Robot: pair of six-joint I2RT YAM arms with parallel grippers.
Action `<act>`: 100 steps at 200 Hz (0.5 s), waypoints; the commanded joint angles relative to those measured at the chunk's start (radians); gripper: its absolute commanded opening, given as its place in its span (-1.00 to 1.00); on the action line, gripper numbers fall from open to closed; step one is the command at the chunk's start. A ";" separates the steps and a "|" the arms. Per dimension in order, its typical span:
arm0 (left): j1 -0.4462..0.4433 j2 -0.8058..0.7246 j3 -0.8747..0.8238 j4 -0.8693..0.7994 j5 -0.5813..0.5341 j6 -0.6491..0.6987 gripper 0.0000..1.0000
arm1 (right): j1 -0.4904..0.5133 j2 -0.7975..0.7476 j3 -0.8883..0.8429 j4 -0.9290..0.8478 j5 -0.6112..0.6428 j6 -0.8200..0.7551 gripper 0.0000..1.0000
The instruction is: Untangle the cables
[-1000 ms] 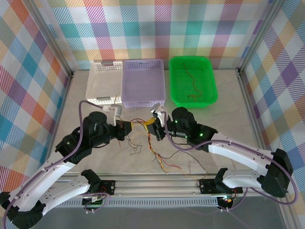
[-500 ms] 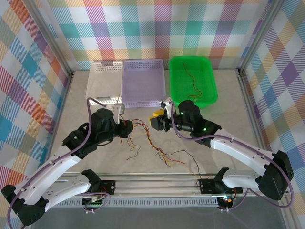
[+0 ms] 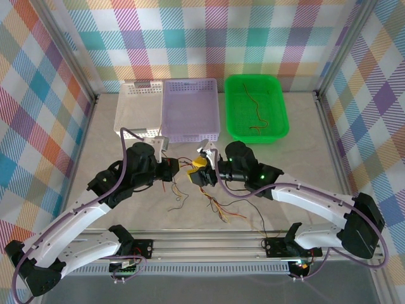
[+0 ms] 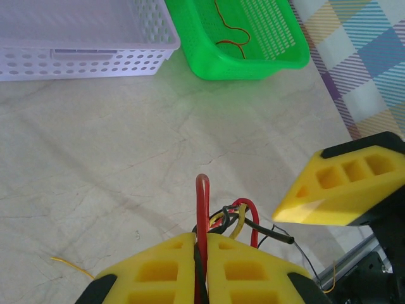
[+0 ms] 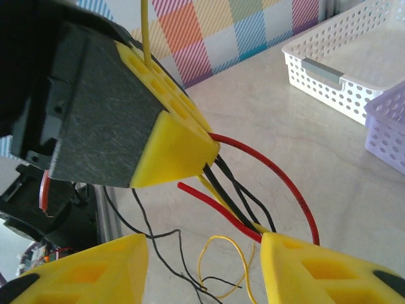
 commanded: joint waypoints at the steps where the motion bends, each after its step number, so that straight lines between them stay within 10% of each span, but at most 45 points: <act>1: -0.010 -0.009 0.036 0.023 -0.010 -0.012 -1.00 | 0.007 0.015 0.010 0.013 0.013 -0.056 -0.02; 100: -0.013 -0.008 0.020 0.028 -0.002 -0.017 -1.00 | 0.008 0.032 0.018 0.055 0.113 -0.056 -0.30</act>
